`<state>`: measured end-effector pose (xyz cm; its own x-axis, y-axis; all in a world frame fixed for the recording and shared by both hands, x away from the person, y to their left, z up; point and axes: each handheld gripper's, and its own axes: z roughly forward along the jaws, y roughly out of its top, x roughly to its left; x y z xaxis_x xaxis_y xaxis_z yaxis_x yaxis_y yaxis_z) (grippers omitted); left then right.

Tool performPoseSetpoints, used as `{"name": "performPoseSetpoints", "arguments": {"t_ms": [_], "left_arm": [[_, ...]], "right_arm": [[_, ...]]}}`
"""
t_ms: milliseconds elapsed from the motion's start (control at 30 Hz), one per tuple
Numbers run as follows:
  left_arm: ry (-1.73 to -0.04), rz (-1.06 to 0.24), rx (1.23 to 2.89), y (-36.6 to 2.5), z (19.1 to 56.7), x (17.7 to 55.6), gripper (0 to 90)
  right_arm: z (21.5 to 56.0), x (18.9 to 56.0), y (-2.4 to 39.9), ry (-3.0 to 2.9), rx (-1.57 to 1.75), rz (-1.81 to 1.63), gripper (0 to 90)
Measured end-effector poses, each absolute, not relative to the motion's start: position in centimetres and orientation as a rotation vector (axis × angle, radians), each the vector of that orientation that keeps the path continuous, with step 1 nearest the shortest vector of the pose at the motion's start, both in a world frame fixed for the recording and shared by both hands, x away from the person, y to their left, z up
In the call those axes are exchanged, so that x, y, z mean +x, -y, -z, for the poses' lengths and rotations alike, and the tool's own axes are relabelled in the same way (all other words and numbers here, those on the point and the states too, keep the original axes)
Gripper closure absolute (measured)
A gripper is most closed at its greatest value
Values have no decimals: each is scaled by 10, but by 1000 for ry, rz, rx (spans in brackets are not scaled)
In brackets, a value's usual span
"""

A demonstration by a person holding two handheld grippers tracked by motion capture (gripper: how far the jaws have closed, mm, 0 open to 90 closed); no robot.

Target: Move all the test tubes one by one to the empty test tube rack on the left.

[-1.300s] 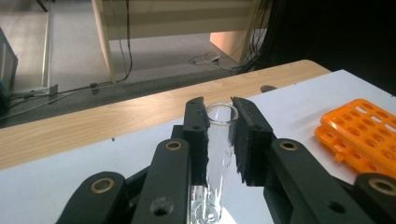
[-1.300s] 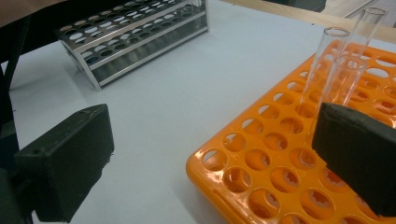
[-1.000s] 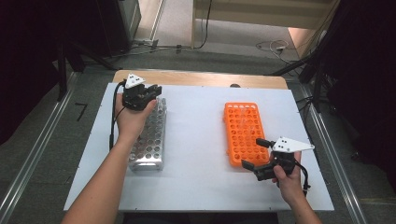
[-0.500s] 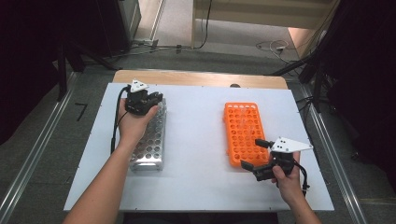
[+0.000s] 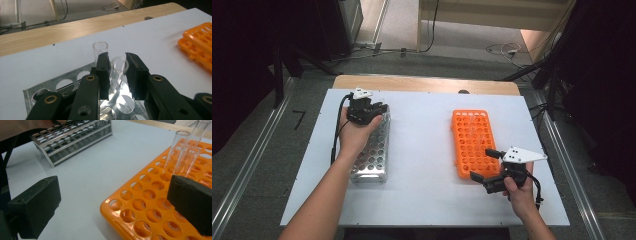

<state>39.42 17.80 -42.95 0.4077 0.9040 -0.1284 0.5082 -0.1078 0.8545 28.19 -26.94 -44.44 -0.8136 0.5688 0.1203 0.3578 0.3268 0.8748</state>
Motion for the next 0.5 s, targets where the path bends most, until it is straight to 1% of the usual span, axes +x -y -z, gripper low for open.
{"name": "performPoseSetpoints", "arguments": {"t_ms": [133,233,300,400,500], "left_arm": [[-1221,-535,1743,-180,427,392,624],[-1200,-531,1711,-179,423,387,472],[-1184,-526,1682,-178,420,381,389],[-1155,-505,1644,-177,417,373,321],[-1120,-493,1646,-174,416,364,266]], "right_arm": [[444,282,269,-2384,847,-1486,0],[443,282,269,-2383,856,-1496,0],[442,284,270,-2375,864,-1520,0],[438,285,270,-2363,869,-1519,0],[436,287,269,-2354,867,-1502,0]]}}
